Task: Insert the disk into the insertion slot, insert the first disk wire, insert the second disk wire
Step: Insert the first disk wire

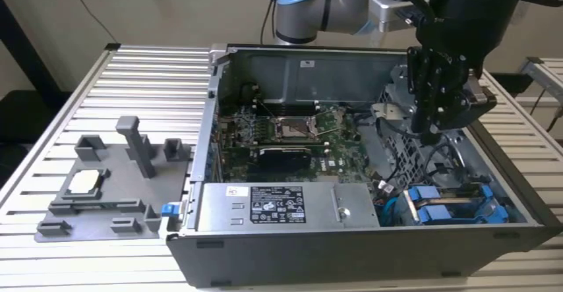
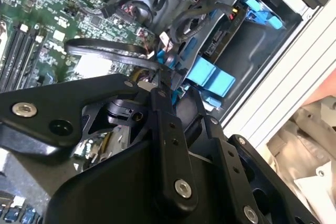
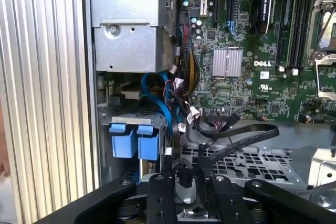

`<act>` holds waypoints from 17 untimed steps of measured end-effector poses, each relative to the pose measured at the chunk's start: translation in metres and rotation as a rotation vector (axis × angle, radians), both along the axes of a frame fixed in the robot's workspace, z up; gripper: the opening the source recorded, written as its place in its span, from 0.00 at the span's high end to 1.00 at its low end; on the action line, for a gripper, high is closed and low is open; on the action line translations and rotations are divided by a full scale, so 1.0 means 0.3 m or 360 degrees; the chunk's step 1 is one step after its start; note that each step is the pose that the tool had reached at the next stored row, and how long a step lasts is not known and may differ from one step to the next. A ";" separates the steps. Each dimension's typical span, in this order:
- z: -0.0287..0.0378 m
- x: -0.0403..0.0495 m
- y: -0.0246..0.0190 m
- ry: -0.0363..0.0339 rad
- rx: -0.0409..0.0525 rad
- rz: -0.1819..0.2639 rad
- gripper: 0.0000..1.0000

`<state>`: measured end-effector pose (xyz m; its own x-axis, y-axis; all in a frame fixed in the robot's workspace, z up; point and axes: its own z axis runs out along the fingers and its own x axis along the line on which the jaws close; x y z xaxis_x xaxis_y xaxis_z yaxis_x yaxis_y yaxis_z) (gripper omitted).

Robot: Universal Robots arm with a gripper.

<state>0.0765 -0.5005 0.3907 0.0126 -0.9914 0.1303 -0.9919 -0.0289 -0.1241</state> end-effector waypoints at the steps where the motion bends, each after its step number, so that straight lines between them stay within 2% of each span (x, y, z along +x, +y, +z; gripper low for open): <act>1: -0.001 0.000 0.000 -0.0001 -0.0003 0.0000 0.67; 6: -0.004 0.000 0.000 -0.0001 -0.0026 0.0000 0.67; 8: -0.005 0.000 0.000 -0.0001 -0.0031 0.0000 0.76; 9: -0.005 0.000 0.000 -0.0001 -0.0033 0.0000 0.76; 10: -0.005 0.000 0.000 -0.0001 -0.0035 0.0000 0.82; 12: -0.005 0.000 0.000 -0.0001 -0.0038 0.0000 0.84; 17: -0.005 0.000 0.000 -0.0001 -0.0039 0.0000 0.84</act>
<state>0.0765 -0.5004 0.3891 0.0125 -0.9879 0.1545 -0.9917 -0.0320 -0.1242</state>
